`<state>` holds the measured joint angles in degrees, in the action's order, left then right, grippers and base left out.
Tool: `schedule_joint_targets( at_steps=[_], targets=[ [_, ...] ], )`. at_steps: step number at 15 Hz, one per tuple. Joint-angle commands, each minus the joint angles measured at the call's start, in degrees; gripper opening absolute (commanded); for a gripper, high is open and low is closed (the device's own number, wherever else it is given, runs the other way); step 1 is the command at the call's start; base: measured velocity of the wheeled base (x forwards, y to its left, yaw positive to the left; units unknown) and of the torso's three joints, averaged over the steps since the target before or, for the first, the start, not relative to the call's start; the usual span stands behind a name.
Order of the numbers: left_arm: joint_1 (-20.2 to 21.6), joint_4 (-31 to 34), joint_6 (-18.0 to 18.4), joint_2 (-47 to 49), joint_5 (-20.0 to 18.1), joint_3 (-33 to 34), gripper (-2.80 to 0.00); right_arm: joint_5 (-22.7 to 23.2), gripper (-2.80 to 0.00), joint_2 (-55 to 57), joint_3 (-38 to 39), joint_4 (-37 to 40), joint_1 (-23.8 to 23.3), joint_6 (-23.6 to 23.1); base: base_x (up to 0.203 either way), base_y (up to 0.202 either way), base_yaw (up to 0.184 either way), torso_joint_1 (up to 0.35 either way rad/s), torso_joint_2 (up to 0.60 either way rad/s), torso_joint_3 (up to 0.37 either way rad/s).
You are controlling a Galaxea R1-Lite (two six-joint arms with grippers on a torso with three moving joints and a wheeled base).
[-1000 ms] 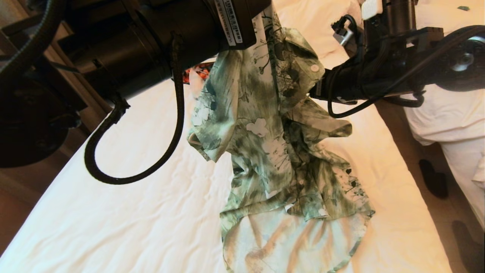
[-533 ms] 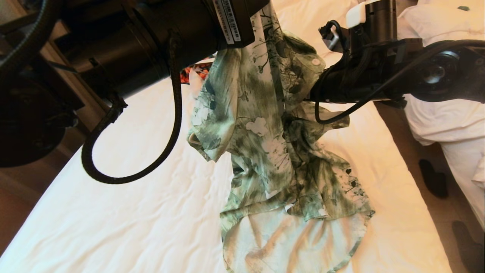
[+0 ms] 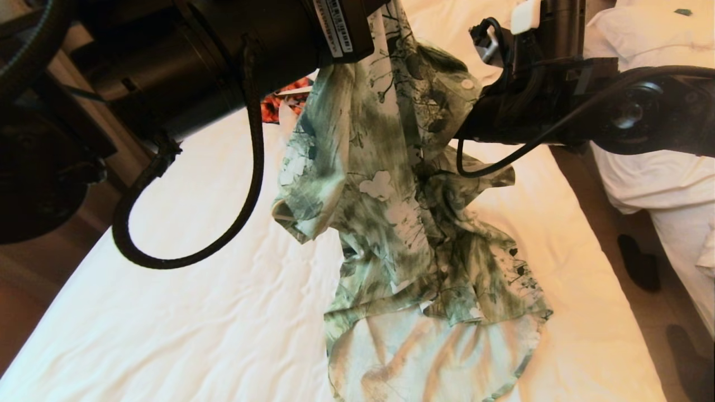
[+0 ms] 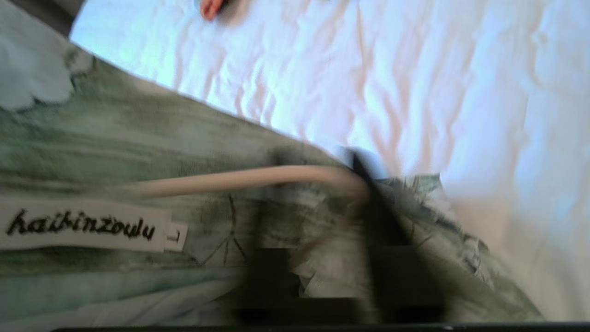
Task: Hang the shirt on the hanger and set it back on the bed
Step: Take the clothes hanger out of the clothes
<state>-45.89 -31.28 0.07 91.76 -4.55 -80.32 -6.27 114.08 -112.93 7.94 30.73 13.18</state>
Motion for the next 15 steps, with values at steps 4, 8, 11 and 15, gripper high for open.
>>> schedule_joint_targets(
  at_steps=[4, 8, 11, 15],
  targets=[
    [-0.05, -0.22, -0.07, -0.44, -0.02, 0.51, -2.8, -0.18, -2.8, -0.62, 0.17, -2.58, -0.08, 0.25, 0.0, 0.0, 0.0, 0.0, 0.0, 0.0],
    [0.01, -0.27, -0.07, -0.79, 0.06, 1.22, -2.8, -0.91, -2.8, -3.0, 0.17, -2.67, -0.32, 0.27, 0.0, 0.0, 0.0, 0.0, 0.0, 0.0],
    [0.36, -0.27, -0.07, -1.0, 0.06, 1.4, -2.8, -0.94, -2.8, -5.7, 0.59, -2.5, -0.45, 0.23, 0.0, 0.0, 0.0, 0.0, 0.0, 0.0],
    [0.81, -0.27, -0.07, -2.0, 0.15, 1.57, -2.8, -1.62, -2.8, -7.02, 0.49, -2.36, -1.69, 0.01, 0.0, 0.0, 0.0, 0.0, 0.0, 0.0]
  ],
)
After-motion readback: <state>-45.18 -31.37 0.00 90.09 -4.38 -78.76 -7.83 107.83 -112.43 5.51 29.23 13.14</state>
